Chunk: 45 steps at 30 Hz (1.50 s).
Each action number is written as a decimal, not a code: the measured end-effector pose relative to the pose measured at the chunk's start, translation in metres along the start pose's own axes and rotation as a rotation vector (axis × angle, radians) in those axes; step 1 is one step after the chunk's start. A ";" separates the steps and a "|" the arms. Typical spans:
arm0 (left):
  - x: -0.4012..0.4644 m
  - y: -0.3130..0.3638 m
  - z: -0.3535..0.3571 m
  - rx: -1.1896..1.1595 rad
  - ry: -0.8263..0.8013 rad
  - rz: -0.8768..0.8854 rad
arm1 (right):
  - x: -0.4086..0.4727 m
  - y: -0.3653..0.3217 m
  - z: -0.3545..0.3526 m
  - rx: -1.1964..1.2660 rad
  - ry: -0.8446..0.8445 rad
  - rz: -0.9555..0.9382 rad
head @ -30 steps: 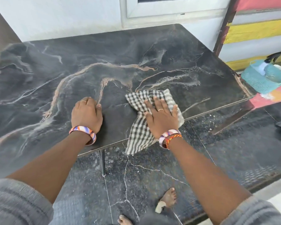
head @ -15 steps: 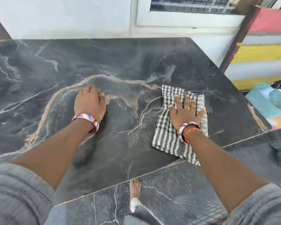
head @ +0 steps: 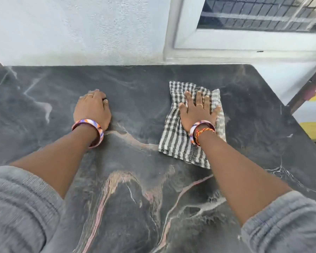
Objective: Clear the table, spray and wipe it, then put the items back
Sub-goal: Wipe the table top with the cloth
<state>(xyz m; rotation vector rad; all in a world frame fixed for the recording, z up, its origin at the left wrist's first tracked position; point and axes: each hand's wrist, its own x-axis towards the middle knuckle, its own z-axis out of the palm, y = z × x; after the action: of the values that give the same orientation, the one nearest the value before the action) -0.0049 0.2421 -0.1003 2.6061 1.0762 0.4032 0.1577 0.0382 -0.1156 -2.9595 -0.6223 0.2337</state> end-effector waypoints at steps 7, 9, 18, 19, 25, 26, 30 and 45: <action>0.011 -0.001 0.006 0.021 -0.014 -0.029 | 0.082 -0.039 -0.007 -0.009 0.022 -0.061; 0.013 -0.003 0.006 0.027 -0.013 -0.028 | 0.096 -0.053 -0.008 -0.014 0.028 -0.079; 0.014 -0.006 0.008 0.003 -0.012 -0.039 | 0.102 -0.123 0.002 -0.017 0.061 -0.323; 0.014 -0.007 0.008 0.004 -0.010 -0.038 | 0.101 -0.137 0.005 -0.012 0.059 -0.383; 0.018 -0.009 0.008 0.020 0.006 -0.032 | 0.102 -0.202 0.013 -0.022 0.057 -0.526; 0.018 -0.009 0.008 0.021 0.006 -0.037 | 0.101 -0.204 0.013 -0.033 0.063 -0.533; 0.014 -0.008 0.007 0.039 0.006 -0.067 | 0.088 -0.223 0.015 -0.058 0.035 -0.825; 0.010 -0.003 0.003 0.046 0.020 -0.071 | 0.058 -0.109 0.008 0.014 -0.014 -0.263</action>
<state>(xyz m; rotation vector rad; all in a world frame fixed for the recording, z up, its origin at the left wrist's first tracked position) 0.0008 0.2512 -0.1026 2.5996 1.1946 0.3933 0.1666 0.1614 -0.1156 -2.8240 -0.9949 0.2330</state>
